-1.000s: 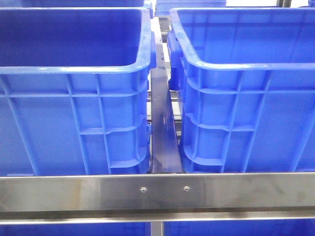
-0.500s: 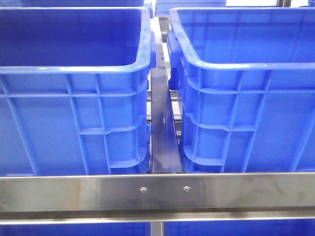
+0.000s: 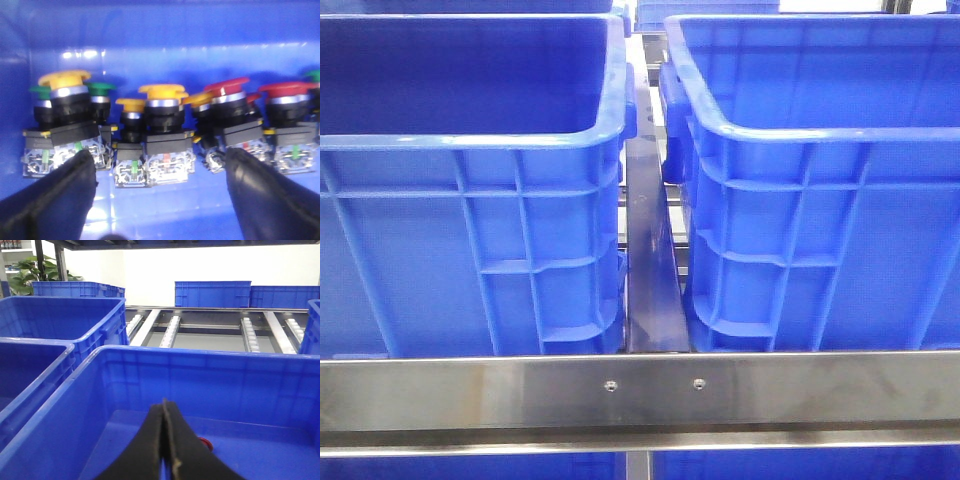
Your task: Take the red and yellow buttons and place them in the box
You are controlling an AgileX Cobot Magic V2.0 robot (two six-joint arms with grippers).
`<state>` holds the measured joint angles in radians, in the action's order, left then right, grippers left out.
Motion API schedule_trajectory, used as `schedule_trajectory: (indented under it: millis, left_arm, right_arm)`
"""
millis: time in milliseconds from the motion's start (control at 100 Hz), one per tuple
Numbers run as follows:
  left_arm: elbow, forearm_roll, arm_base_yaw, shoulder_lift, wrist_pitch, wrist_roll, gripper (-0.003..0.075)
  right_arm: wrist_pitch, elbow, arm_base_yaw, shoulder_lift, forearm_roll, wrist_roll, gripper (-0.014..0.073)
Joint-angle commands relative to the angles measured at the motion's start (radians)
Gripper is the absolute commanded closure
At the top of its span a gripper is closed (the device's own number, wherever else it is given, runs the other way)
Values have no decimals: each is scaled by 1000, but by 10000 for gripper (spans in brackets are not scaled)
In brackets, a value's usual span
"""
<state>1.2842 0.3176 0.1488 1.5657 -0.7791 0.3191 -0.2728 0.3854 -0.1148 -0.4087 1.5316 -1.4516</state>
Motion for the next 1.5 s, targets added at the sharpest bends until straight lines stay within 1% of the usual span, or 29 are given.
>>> schedule_trajectory:
  millis: [0,180,290,750,1090,1210,1490]
  left_arm:
    - [36,6,-7,-26,46,-13,227]
    - [36,-34,-55,-20,90,-18,228]
    - [36,-83,-71,0,100,-49,228]
    - [36,-91,-74,90,177,-55,228]
    - [36,-91,-82,146,181,-55,228]
    - [36,-107,-99,149,188,-55,228]
    - [36,-115,-100,149,194,-58,228]
  right_arm:
    - [-4,26,2,-2,17,-12,662]
    - [-5,26,2,-2,17,-12,662]
    - [-5,26,2,-2,17,-12,662]
    - [-7,26,2,-2,17,-12,662]
    - [-7,26,2,-2,17,-12,662]
    - [-7,26,2,-2,17,-12,662]
    - [-7,26,2,-2,17,-12,662]
